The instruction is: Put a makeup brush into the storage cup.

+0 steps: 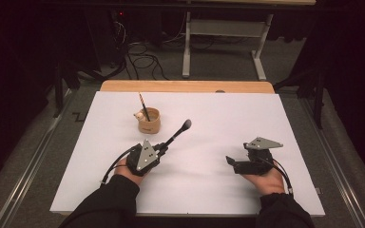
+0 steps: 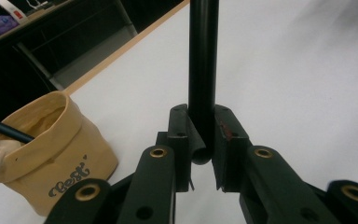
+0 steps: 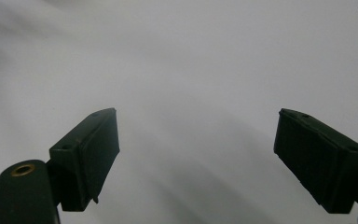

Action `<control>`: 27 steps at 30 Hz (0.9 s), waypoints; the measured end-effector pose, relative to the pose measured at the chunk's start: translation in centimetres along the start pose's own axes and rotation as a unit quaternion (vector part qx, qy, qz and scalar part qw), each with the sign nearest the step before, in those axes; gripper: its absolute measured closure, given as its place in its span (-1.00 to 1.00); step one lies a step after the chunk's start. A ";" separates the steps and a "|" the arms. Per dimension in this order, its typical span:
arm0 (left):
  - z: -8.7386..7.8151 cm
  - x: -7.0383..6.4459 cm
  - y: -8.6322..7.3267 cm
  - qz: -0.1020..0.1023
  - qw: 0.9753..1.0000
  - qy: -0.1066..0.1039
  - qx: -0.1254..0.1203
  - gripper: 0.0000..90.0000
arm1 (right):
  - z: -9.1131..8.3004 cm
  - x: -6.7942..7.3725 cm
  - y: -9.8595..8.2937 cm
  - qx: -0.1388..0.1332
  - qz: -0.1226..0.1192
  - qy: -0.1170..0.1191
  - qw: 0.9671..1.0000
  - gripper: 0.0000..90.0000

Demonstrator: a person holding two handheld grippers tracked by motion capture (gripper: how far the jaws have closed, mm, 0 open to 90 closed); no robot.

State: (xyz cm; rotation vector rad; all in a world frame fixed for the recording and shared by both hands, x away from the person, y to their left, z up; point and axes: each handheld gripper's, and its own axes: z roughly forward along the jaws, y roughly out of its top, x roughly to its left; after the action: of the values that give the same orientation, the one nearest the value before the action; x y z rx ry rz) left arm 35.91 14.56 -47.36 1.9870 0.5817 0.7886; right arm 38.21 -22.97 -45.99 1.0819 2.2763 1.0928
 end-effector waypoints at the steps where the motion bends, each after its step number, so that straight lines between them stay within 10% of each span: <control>1: 0.0 0.1 0.0 -0.003 1.000 0.000 0.000 0.76 | -0.1 0.0 -0.2 -0.004 0.002 0.001 1.000 -0.66; 16: -0.4 0.7 -0.1 -0.069 0.997 -0.023 -0.022 0.76 | -0.6 0.1 -0.8 -0.043 -0.004 0.005 0.999 -0.66; 27: -0.6 1.0 0.1 -0.134 0.987 -0.068 -0.050 0.76 | -0.9 0.2 -0.7 -0.055 0.001 0.007 0.998 -0.65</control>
State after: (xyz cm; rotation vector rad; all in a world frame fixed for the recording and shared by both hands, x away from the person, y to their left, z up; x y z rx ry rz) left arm 36.23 15.49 -46.70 1.8070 0.6968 0.5036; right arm 37.18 -23.57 -46.01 1.0374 2.1968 1.2150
